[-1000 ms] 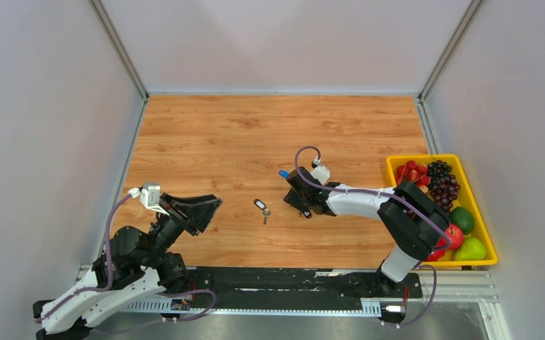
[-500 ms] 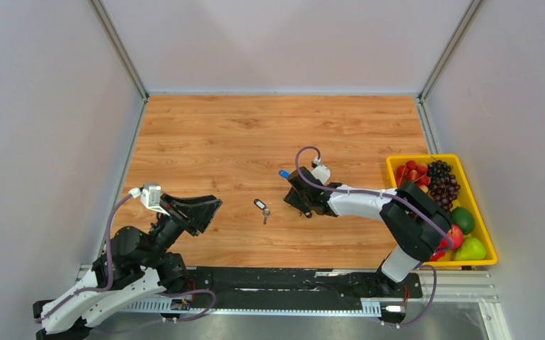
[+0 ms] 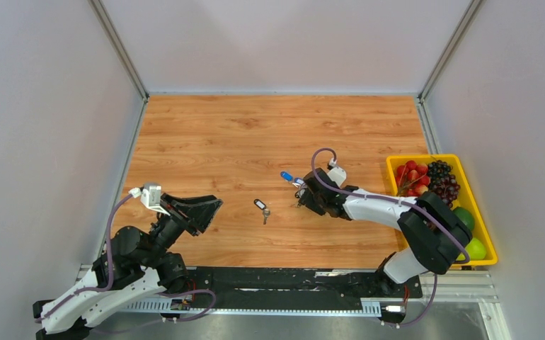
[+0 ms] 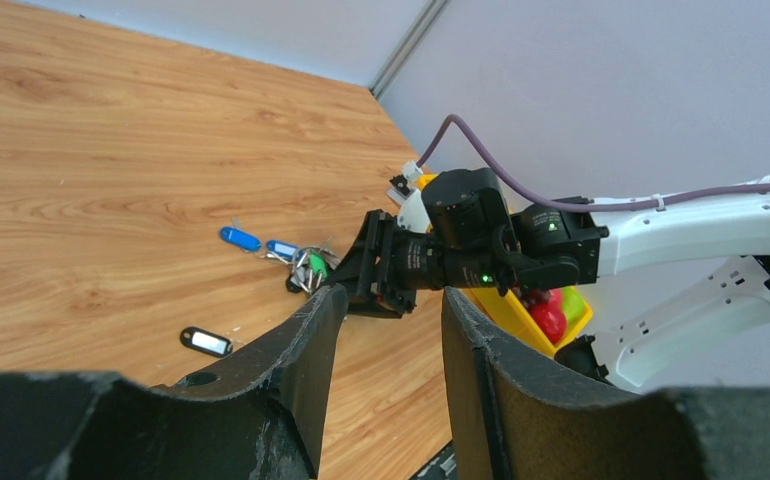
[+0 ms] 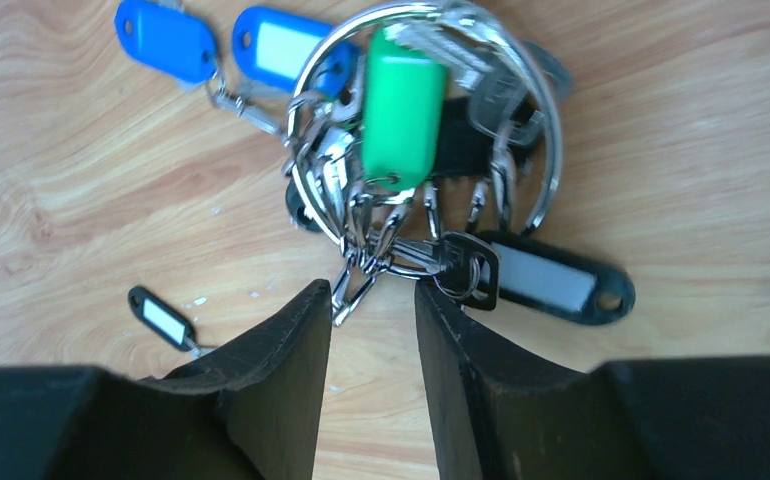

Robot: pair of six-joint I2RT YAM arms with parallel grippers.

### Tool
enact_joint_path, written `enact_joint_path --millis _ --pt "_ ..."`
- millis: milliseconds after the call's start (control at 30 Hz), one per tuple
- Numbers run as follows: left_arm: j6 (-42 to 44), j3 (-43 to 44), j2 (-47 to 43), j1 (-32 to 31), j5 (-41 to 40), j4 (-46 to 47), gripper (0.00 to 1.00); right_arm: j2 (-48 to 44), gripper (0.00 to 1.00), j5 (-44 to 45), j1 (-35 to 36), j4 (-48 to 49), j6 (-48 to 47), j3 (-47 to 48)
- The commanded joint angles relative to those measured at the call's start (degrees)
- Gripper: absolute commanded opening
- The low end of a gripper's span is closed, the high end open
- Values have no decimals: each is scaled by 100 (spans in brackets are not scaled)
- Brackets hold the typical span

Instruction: Put the keys on the keyring

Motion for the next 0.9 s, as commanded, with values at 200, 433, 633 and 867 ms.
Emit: enact_joint_path --millis 200,433,633,867 --pt "150 208 140 8 39 186 51 -417 45 145 -297 -585 -521 -262" --pt "123 136 230 12 86 280 51 -420 44 -16 -160 -569 -594 -205" --pt "103 119 223 12 96 305 51 -357 40 -79 -130 -525 -567 -164" --pt "83 122 189 12 88 262 50 -569 33 20 -103 -486 -440 -372"
